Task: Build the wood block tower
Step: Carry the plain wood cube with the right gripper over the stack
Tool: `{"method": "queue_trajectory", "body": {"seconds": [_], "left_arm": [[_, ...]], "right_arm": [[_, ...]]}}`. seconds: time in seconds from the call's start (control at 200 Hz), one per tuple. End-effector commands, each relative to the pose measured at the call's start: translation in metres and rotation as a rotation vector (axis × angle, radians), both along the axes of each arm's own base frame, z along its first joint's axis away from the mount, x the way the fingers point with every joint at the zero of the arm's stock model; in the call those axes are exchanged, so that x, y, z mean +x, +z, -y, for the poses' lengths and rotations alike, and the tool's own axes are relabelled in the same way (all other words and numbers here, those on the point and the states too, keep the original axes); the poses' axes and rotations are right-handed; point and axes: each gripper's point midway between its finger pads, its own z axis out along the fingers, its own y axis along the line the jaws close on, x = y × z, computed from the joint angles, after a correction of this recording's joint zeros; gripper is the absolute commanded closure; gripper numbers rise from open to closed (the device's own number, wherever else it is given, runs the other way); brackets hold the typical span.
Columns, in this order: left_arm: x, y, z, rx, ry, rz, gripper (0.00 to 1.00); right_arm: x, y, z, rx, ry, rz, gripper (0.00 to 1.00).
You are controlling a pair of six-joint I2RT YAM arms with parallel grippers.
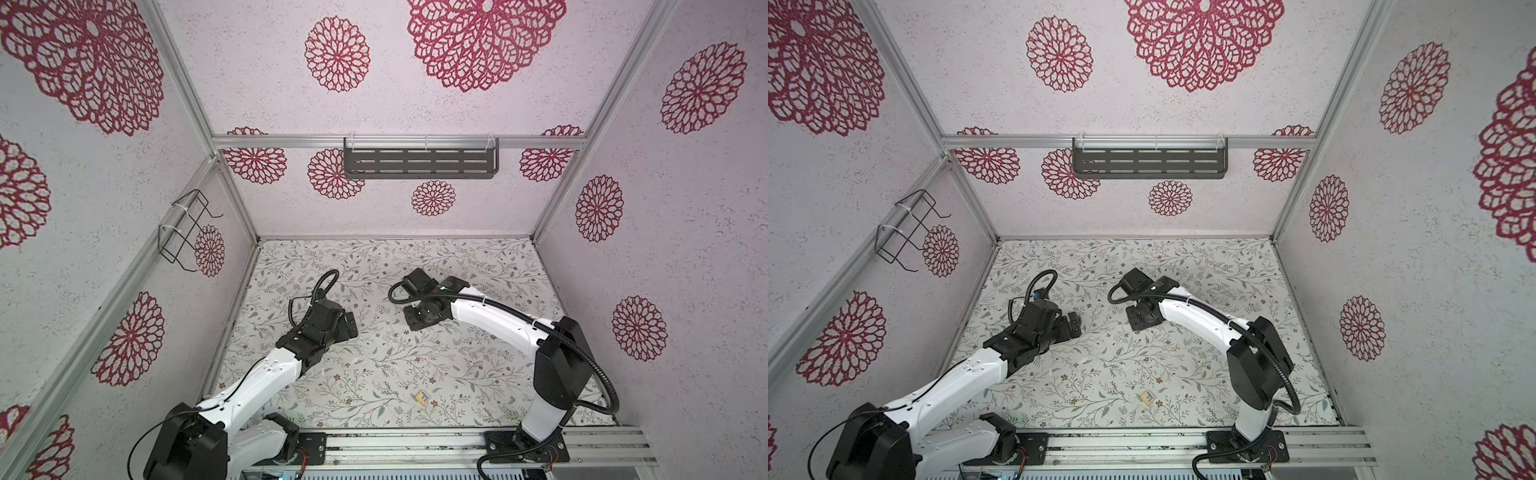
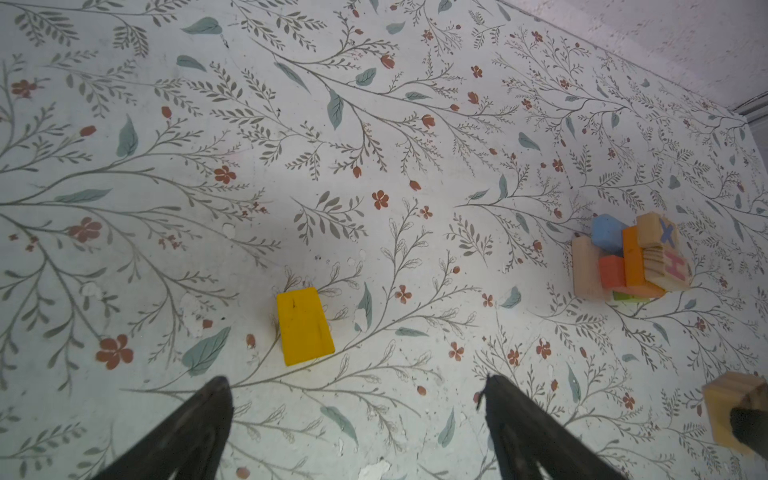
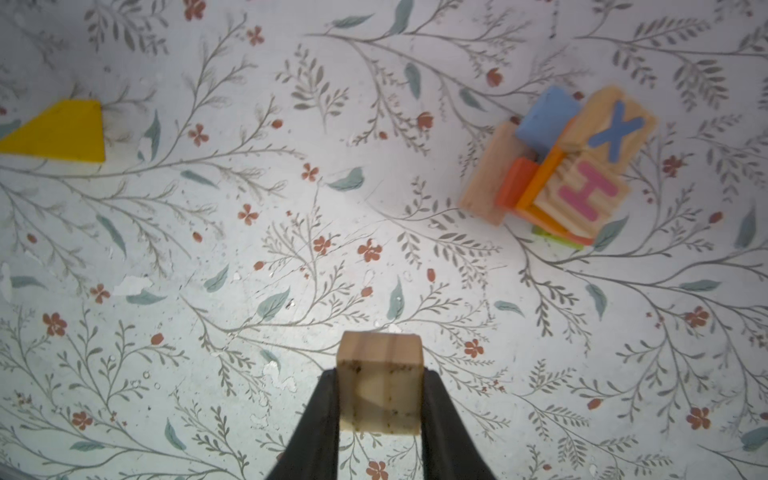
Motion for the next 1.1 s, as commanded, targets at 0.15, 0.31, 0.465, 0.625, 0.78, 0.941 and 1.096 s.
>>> {"method": "queue_trajectory", "body": {"seconds": [0.15, 0.31, 0.465, 0.625, 0.78, 0.941, 1.096], "left_arm": [[0.039, 0.015, 0.021, -0.027, -0.022, 0.061, 0.03], [0.052, 0.018, 0.027, -0.027, -0.021, 0.068, 0.03], [0.059, 0.023, 0.032, -0.012, -0.050, 0.061, 0.03], [0.067, 0.012, 0.038, -0.054, -0.051, 0.039, 0.03], [0.077, 0.001, 0.041, -0.054, -0.051, 0.019, 0.03], [0.080, -0.011, 0.043, -0.045, -0.052, 0.002, 0.03], [0.080, -0.020, 0.045, -0.050, -0.058, -0.017, 0.03]], "right_arm": [[0.033, 0.029, 0.037, 0.017, -0.131, 0.031, 0.72], [0.055, 0.029, 0.048, 0.020, -0.175, 0.028, 0.72], [0.074, 0.027, 0.056, 0.022, -0.209, 0.019, 0.72], [0.091, 0.019, 0.059, 0.016, -0.231, -0.001, 0.72], [0.105, 0.011, 0.062, 0.002, -0.243, -0.014, 0.72], [0.114, 0.003, 0.065, 0.002, -0.254, -0.029, 0.72], [0.119, -0.003, 0.063, 0.013, -0.259, -0.038, 0.72]]}}
